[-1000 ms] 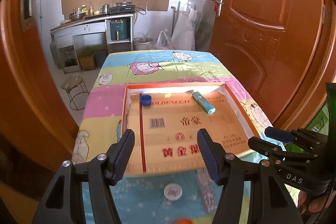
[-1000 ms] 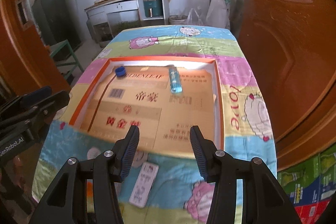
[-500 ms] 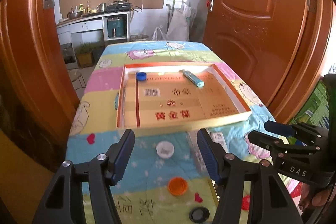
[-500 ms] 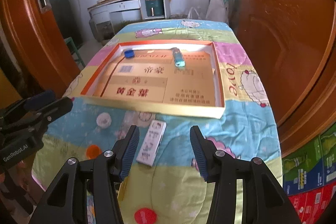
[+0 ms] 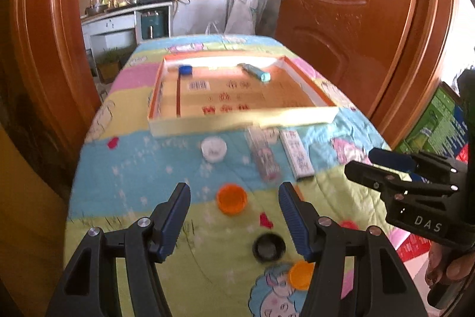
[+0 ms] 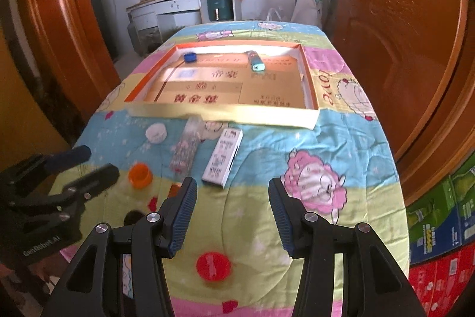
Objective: Organize rigid objects
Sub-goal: 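Move both grippers back toward the remaining caps on the table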
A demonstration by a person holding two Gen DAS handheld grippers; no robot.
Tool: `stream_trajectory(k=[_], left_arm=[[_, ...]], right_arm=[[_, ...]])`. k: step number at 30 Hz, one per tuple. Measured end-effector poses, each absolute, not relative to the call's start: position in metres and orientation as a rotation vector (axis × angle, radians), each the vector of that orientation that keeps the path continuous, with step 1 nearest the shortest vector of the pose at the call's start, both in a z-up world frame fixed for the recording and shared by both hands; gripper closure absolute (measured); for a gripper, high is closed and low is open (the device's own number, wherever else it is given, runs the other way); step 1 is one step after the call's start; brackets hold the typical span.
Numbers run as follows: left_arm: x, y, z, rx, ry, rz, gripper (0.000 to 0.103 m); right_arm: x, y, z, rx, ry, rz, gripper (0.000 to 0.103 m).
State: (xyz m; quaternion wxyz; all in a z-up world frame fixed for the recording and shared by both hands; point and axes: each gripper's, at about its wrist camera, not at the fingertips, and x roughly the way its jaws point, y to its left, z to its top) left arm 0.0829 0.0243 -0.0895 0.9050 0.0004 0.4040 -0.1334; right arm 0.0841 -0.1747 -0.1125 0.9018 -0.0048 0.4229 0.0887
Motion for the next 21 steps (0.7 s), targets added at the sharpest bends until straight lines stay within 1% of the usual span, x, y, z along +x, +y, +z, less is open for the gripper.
stream_trajectory(k=[5, 21], left_arm=[[0.071, 0.020, -0.106, 0.002, 0.860, -0.296, 0.041], [0.061, 0.008, -0.132, 0.034, 0.892, -0.319, 0.042]], right_arm=[[0.072, -0.174, -0.124, -0.001, 0.885, 0.185, 0.051], [0.053, -0.176, -0.144, 0.004, 0.902, 0.178, 0.051]])
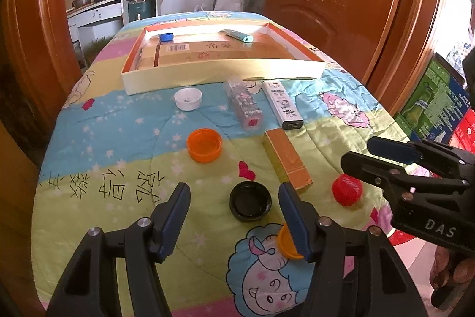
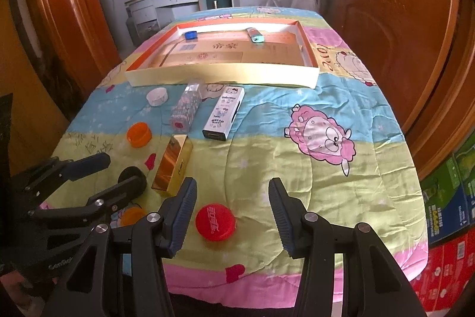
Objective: Organize rigid objects
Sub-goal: 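Move both grippers back toward the remaining caps on the table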
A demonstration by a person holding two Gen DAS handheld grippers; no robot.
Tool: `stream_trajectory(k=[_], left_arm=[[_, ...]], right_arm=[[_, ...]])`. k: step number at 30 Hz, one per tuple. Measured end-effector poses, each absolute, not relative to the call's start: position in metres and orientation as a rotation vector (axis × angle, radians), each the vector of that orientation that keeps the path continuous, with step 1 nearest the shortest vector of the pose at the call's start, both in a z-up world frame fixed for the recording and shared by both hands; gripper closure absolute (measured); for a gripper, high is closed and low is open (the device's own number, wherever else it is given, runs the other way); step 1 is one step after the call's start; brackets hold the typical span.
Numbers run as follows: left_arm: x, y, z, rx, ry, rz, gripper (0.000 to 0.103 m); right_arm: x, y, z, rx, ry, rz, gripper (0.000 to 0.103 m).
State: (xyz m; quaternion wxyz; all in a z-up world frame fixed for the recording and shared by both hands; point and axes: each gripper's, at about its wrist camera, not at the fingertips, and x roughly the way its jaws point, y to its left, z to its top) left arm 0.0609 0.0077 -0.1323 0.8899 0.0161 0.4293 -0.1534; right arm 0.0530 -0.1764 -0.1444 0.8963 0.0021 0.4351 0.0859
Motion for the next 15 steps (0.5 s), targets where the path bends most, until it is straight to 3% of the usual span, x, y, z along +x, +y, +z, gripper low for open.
stream_trajectory(k=[9, 15], left_arm=[[0.060, 0.004, -0.143, 0.078, 0.881, -0.301, 0.041], [0.053, 0.002, -0.144, 0.117, 0.846, -0.283, 0.058]], right_arm=[[0.045, -0.173, -0.155, -0.015, 0.912, 0.194, 0.051], [0.037, -0.162, -0.161, -0.079, 0.901, 0.206, 0.051]])
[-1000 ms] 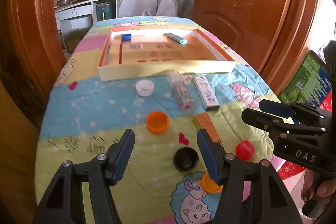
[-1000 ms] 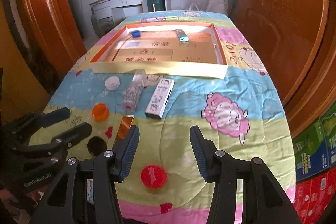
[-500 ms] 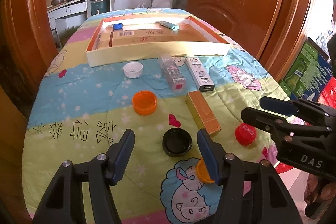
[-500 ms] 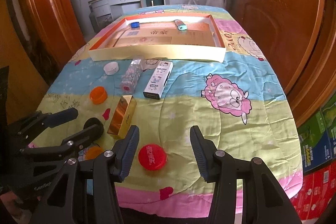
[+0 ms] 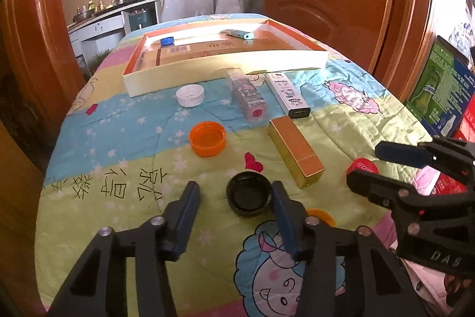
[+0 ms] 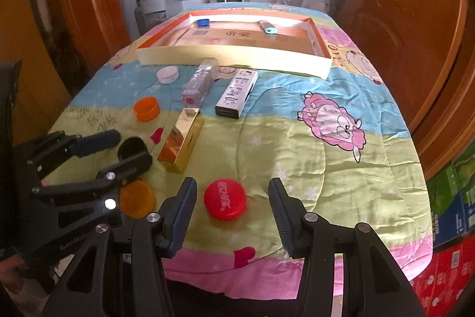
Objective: Organize rigid objects
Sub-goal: 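Move both grippers back toward the remaining caps on the table, then grasp the red cap with the right gripper while the left gripper grasps the black cap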
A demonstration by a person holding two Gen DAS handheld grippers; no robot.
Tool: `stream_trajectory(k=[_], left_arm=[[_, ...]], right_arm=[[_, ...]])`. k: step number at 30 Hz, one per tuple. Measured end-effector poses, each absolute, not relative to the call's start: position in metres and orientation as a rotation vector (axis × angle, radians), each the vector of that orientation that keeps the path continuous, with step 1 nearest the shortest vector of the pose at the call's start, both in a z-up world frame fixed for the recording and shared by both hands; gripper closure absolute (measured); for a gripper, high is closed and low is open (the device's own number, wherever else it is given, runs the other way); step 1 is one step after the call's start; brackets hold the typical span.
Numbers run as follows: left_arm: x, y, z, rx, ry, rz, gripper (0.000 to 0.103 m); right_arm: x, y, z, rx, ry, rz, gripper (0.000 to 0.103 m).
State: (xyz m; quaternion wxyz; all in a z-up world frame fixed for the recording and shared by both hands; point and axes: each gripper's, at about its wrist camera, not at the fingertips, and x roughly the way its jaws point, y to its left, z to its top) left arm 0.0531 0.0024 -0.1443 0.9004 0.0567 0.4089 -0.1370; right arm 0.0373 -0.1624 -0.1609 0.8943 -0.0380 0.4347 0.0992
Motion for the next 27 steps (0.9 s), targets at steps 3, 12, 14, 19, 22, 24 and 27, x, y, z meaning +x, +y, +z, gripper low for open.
stream_trajectory(k=[3, 12, 14, 19, 22, 24, 27], left_arm=[[0.054, 0.006, -0.144, 0.110, 0.844, -0.265, 0.070], [0.054, 0.014, -0.142, 0.063, 0.844, -0.283, 0.073], [0.054, 0.014, -0.140, 0.052, 0.846, -0.288, 0.073], [0.052, 0.015, -0.132, 0.041, 0.831, -0.299, 0.073], [0.052, 0.017, -0.123, 0.036, 0.813, -0.303, 0.073], [0.052, 0.018, -0.117, 0.033, 0.801, -0.303, 0.073], [0.054, 0.020, -0.111, 0.029, 0.793, -0.299, 0.073]], right_arm=[[0.038, -0.162, -0.166, -0.074, 0.925, 0.212, 0.051], [0.035, -0.165, -0.165, -0.067, 0.923, 0.212, 0.072], [0.034, -0.166, -0.162, -0.058, 0.916, 0.214, 0.072], [0.036, -0.171, -0.154, -0.020, 0.901, 0.225, 0.072], [0.037, -0.171, -0.149, -0.019, 0.895, 0.220, 0.072], [0.038, -0.170, -0.146, -0.023, 0.892, 0.214, 0.072], [0.037, -0.169, -0.140, -0.048, 0.872, 0.193, 0.072]])
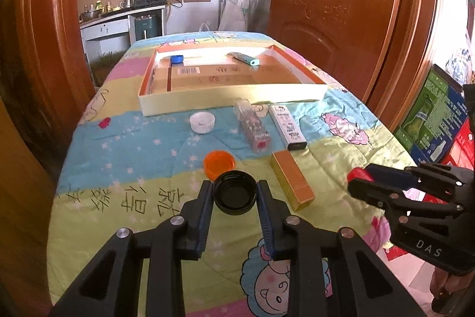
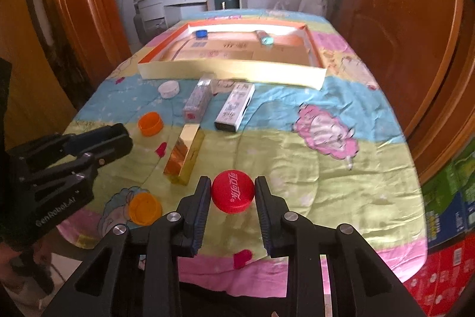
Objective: Organize rigid objects
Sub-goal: 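Grasp the red cap with the right gripper while the left gripper grasps the black cap, then carry the red cap and black cap over the tray with both grippers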
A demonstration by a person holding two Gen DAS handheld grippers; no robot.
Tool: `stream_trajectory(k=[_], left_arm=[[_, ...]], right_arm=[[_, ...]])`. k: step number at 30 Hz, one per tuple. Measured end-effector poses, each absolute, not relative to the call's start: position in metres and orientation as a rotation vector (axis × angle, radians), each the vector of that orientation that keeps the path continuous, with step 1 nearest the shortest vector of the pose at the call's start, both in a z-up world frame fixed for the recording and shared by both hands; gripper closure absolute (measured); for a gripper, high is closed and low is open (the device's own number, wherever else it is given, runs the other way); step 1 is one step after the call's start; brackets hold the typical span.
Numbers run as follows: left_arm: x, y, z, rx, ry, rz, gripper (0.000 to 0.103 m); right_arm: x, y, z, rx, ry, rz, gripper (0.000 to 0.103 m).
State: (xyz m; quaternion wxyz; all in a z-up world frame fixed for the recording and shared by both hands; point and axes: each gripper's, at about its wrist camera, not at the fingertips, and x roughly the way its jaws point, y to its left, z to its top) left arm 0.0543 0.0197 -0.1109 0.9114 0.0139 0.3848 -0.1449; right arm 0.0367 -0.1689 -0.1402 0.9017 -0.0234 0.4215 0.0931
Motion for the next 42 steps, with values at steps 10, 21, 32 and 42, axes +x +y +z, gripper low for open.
stream_trajectory(k=[10, 21, 32, 42], left_arm=[[0.064, 0.019, -0.099, 0.022, 0.786, -0.304, 0.073], [0.089, 0.018, -0.083, 0.011, 0.777, -0.301, 0.073], [0.118, 0.017, -0.073, 0.003, 0.788, -0.294, 0.073], [0.138, 0.019, -0.074, -0.008, 0.803, -0.264, 0.073]], right_arm=[[0.045, -0.180, -0.121, -0.014, 0.829, 0.183, 0.072], [0.074, -0.175, -0.114, 0.000, 0.841, 0.218, 0.072], [0.106, -0.172, -0.103, 0.017, 0.839, 0.236, 0.072], [0.129, -0.169, -0.104, 0.015, 0.855, 0.245, 0.072]])
